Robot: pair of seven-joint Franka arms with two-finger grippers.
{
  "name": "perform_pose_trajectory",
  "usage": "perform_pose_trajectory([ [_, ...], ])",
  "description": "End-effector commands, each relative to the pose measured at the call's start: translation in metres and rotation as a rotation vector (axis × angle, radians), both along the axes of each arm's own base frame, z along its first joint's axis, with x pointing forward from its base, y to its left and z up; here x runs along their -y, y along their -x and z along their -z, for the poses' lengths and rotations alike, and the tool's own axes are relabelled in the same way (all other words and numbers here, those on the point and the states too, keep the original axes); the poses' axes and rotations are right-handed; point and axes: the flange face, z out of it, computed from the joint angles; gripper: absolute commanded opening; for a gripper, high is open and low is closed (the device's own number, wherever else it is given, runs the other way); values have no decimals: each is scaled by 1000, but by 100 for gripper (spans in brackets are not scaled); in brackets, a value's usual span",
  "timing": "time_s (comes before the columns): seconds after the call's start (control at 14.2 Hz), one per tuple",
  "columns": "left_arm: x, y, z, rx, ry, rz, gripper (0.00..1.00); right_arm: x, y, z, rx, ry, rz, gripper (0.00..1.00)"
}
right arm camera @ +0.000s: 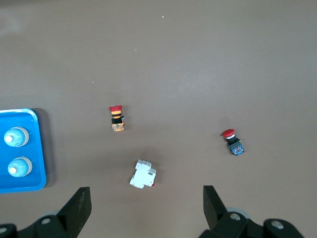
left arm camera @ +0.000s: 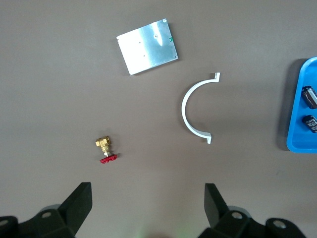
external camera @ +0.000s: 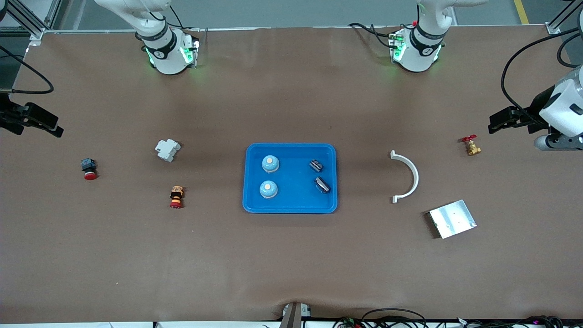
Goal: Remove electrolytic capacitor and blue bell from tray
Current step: 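Move the left gripper and the right gripper toward the blue tray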
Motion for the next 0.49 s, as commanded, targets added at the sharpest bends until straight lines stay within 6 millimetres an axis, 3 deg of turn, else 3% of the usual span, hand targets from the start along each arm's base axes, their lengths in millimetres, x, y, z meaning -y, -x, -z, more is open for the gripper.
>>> perform_pose_trajectory([
  [0.0, -1, -1, -3, -9, 13, -9, 100, -1, 4, -7, 15, 2, 7, 100],
  [0.42, -4, -1, -5, -4, 14, -8, 100, 0, 4, -6, 13, 2, 10, 100],
])
